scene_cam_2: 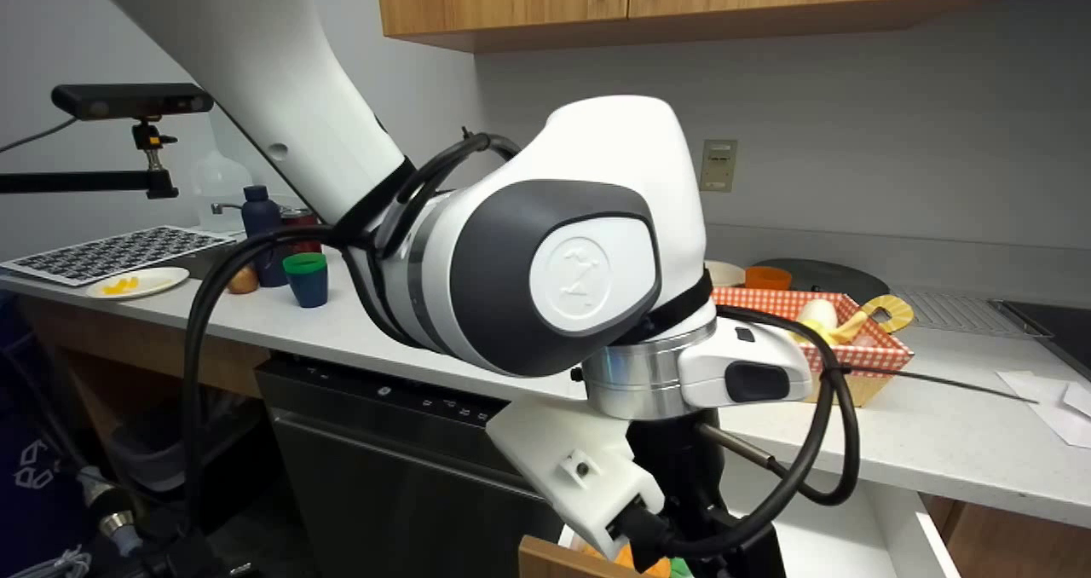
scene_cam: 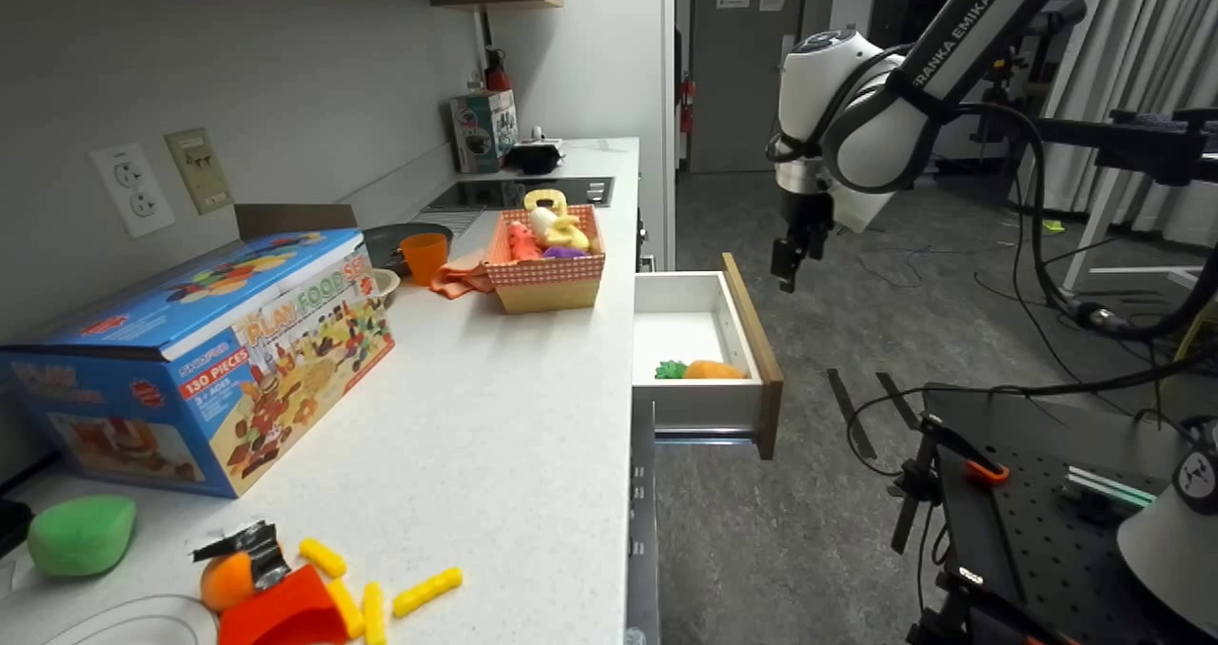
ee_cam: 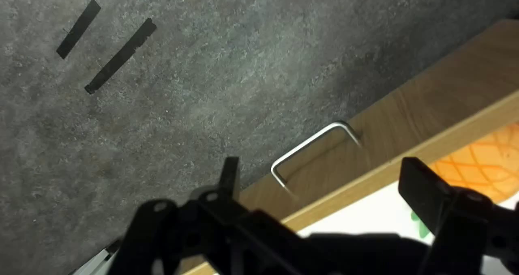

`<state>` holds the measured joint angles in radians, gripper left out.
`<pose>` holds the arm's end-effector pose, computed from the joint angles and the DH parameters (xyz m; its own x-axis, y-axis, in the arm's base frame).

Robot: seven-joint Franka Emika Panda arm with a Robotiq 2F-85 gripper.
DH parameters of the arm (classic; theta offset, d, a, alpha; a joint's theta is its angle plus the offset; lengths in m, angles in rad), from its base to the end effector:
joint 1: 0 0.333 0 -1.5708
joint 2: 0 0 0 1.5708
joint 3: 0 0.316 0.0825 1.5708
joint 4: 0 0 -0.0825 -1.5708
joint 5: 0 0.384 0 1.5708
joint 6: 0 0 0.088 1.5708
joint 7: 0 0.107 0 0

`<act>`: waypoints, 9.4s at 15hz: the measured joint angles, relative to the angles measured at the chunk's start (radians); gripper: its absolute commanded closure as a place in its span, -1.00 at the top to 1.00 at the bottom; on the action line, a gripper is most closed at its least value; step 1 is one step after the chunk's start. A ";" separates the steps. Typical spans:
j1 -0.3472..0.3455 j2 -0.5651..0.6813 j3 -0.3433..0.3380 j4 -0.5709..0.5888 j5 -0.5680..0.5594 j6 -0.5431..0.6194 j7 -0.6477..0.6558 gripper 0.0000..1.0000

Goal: Open the drawer, put the stuffed pineapple in the drawer, then close it

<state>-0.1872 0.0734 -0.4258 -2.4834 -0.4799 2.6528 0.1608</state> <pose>0.4006 -0.2680 0.2705 0.9381 -0.3372 0.0794 -0.3458 -0.8971 0.2749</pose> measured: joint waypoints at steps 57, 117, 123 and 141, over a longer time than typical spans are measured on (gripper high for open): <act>-0.159 0.598 0.453 0.709 0.343 -0.215 -0.806 1.00; -0.039 -0.208 0.310 -0.072 0.233 0.213 -0.697 1.00; -0.039 -0.208 0.310 -0.072 0.233 0.213 -0.697 1.00; -0.039 -0.208 0.310 -0.072 0.233 0.213 -0.697 1.00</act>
<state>-0.2260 -0.1350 -0.1162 -2.5555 -0.2469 2.8656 -0.5365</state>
